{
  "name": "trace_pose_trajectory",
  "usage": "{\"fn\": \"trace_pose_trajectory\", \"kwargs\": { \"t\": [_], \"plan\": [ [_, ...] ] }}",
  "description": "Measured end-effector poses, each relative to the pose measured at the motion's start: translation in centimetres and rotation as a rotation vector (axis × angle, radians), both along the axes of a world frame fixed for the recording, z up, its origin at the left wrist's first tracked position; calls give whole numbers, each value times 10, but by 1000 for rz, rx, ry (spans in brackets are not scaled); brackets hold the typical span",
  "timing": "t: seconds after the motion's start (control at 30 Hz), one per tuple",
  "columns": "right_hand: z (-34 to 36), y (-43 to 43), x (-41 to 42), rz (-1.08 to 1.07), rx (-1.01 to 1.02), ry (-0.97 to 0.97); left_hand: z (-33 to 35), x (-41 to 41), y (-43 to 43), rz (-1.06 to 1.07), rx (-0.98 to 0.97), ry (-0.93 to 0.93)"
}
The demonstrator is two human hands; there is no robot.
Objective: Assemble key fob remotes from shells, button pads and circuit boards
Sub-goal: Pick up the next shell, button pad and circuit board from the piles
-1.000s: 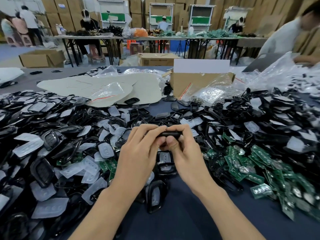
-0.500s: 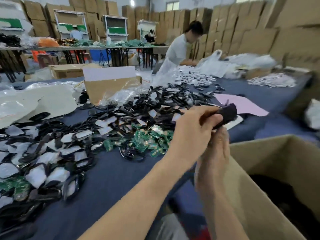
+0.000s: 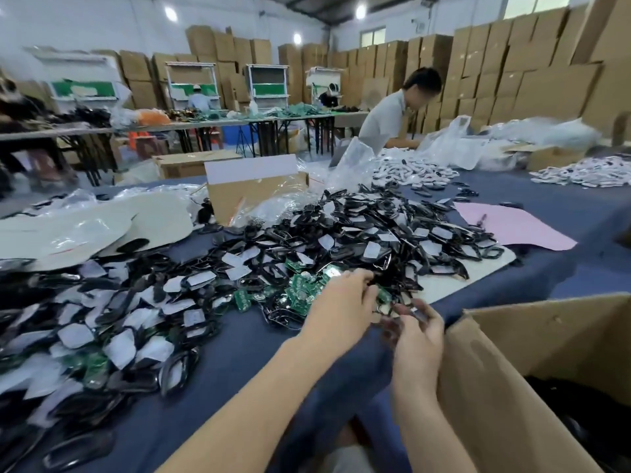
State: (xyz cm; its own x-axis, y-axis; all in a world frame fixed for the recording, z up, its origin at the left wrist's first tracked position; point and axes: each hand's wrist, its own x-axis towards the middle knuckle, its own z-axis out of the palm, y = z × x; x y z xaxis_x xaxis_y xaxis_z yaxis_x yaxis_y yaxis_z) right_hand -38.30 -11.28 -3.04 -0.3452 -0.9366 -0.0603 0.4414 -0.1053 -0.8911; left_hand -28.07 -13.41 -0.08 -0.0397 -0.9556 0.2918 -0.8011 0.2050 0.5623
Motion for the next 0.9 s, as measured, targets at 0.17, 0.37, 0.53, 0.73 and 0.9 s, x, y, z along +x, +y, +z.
{"fn": "trace_pose_trajectory", "kwargs": {
  "t": [0.17,0.37,0.53,0.73,0.9],
  "plan": [
    [-3,-13,41,58,-26,54,-43,64,-8,51,183,-582],
    [2,-25,86,117,-101,145,-40,81,-15,60,-102,-845],
    [1,-35,105,101,-157,228,-32,99,-14,1,-80,-705],
    [8,-48,141,150,-223,323,-32,144,-7,115,-60,-82],
    [25,-64,181,268,-297,439,-21,183,14,211,-59,105]
  ]
}}
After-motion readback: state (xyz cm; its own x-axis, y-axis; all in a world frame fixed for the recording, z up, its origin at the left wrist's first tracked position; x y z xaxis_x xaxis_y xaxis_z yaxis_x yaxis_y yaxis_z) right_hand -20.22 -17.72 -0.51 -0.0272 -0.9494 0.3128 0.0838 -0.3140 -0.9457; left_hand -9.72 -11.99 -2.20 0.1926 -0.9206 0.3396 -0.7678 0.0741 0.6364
